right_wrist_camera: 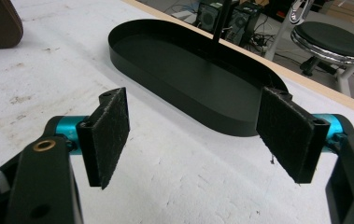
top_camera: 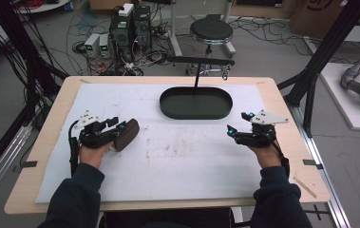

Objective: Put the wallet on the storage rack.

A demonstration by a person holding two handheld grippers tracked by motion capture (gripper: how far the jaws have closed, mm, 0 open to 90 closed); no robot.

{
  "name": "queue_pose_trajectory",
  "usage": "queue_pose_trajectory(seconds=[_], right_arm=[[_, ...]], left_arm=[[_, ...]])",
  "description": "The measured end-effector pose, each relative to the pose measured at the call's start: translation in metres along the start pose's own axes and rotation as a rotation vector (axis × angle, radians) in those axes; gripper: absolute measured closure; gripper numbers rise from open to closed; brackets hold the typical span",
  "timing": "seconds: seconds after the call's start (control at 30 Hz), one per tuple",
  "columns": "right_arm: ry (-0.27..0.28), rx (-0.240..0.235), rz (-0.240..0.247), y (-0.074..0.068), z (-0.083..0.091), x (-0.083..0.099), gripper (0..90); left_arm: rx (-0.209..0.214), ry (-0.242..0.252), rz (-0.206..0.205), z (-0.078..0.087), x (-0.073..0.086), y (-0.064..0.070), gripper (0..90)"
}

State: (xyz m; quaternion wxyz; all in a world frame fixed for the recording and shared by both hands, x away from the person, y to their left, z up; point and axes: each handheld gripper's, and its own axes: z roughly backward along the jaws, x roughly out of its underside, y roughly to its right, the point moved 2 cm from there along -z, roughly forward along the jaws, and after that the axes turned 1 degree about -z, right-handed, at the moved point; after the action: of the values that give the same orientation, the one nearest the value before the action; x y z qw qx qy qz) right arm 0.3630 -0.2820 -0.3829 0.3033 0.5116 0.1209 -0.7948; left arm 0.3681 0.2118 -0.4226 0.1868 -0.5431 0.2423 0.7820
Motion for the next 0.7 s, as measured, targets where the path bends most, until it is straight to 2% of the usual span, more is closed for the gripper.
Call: queue_pose_trajectory(seconds=[0.7], right_arm=[[-0.005, -0.001, -0.002, 0.0005, -0.0008, 0.0011, 26.5]], left_arm=[[-0.010, 0.007, -0.012, 0.0014, -0.0010, 0.0014, 52.0]])
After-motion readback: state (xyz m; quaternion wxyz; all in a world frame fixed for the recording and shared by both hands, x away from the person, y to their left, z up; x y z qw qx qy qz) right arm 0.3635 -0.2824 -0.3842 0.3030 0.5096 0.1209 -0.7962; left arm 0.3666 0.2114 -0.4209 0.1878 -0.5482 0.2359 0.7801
